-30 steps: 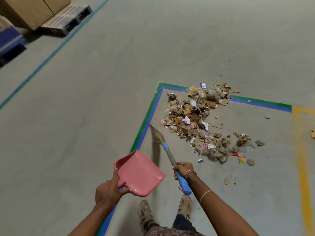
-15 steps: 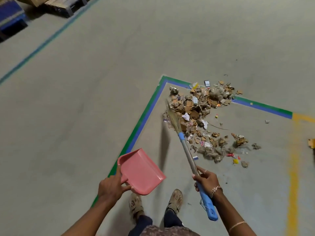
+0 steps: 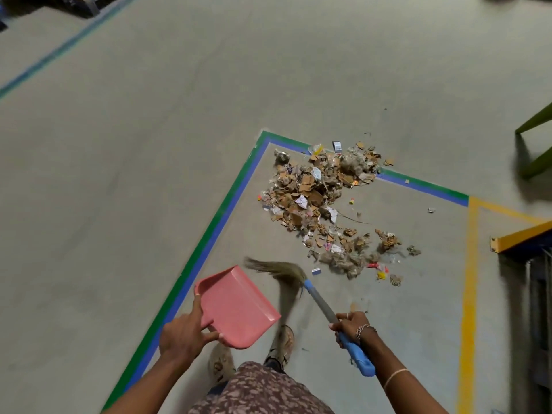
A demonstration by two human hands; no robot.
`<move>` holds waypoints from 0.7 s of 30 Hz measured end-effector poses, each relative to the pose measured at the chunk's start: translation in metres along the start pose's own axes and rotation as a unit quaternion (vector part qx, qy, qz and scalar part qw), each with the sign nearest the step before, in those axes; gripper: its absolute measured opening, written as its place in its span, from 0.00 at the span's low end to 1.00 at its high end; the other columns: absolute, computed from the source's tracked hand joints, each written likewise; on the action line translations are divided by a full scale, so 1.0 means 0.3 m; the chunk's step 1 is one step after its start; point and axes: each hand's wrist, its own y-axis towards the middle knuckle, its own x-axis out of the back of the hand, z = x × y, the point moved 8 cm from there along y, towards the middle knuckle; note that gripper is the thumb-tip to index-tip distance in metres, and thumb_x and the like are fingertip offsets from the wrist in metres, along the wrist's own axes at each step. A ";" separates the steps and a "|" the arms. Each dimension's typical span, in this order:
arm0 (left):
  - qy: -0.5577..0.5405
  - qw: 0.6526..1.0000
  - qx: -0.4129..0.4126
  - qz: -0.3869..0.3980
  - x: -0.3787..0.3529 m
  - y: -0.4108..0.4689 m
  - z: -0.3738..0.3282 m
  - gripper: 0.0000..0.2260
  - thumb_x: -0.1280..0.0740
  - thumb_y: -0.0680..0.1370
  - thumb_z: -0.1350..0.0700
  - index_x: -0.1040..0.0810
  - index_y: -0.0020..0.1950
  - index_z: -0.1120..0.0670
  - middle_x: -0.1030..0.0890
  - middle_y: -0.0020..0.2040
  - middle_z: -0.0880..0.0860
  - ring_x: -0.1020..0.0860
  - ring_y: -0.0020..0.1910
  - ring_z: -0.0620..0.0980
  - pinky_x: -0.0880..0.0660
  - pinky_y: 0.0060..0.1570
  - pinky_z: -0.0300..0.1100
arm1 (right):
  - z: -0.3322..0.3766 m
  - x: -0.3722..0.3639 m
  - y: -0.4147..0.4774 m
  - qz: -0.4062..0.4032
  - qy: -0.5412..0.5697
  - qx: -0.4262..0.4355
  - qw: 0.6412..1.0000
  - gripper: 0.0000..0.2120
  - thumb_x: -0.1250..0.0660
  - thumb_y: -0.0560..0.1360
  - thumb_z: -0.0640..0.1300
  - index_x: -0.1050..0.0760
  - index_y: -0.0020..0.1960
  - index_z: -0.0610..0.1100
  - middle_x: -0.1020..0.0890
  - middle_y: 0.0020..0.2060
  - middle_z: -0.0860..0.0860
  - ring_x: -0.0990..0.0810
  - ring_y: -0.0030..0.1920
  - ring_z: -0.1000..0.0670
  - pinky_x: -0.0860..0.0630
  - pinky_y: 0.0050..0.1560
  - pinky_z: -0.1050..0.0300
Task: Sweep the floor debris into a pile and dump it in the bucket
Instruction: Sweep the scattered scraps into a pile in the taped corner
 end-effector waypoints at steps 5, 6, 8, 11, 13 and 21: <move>0.014 1.000 0.006 0.005 -0.006 -0.031 -0.009 0.57 0.42 0.64 0.19 0.55 0.83 0.49 0.17 0.51 0.49 0.18 0.47 0.50 0.29 0.39 0.42 | 0.108 0.042 0.021 -0.033 -0.017 0.077 0.996 0.26 0.29 0.71 0.30 0.27 0.69 0.37 0.20 0.27 0.39 0.23 0.24 0.44 0.25 0.24 0.55; 0.016 1.000 0.004 0.003 -0.007 -0.035 -0.010 0.56 0.41 0.64 0.20 0.55 0.83 0.49 0.17 0.51 0.49 0.18 0.47 0.50 0.29 0.39 0.42 | 0.129 0.049 0.009 -0.042 -0.008 0.091 0.995 0.27 0.28 0.71 0.30 0.27 0.69 0.37 0.20 0.27 0.40 0.23 0.24 0.44 0.24 0.26 0.55; 0.010 1.000 0.005 -0.009 -0.012 -0.044 -0.011 0.57 0.42 0.63 0.19 0.54 0.83 0.49 0.17 0.49 0.48 0.18 0.46 0.50 0.30 0.37 0.42 | 0.164 0.071 -0.025 -0.058 0.030 0.109 0.992 0.27 0.28 0.71 0.29 0.26 0.69 0.37 0.19 0.26 0.42 0.23 0.24 0.44 0.24 0.26 0.55; -0.016 1.000 0.008 -0.019 -0.046 -0.049 -0.001 0.59 0.45 0.59 0.16 0.48 0.82 0.48 0.18 0.41 0.48 0.21 0.34 0.49 0.34 0.30 0.41 | 0.183 0.096 -0.102 -0.059 0.077 0.128 0.987 0.26 0.27 0.70 0.28 0.25 0.67 0.36 0.19 0.27 0.42 0.24 0.23 0.44 0.26 0.25 0.56; -0.025 0.999 -0.001 -0.029 -0.071 -0.057 -0.008 0.60 0.46 0.57 0.16 0.43 0.82 0.49 0.18 0.37 0.48 0.25 0.29 0.49 0.34 0.28 0.40 | 0.162 0.112 -0.152 -0.053 0.088 0.134 0.986 0.26 0.27 0.70 0.27 0.25 0.67 0.36 0.19 0.29 0.40 0.24 0.23 0.44 0.26 0.24 0.56; 0.002 0.999 -0.001 -0.043 -0.125 -0.243 -0.097 0.54 0.39 0.65 0.20 0.48 0.81 0.49 0.17 0.46 0.49 0.18 0.42 0.50 0.32 0.34 0.42 | -0.046 0.193 -0.297 0.001 0.030 0.113 0.993 0.23 0.28 0.71 0.28 0.25 0.66 0.34 0.20 0.34 0.37 0.23 0.24 0.45 0.25 0.25 0.56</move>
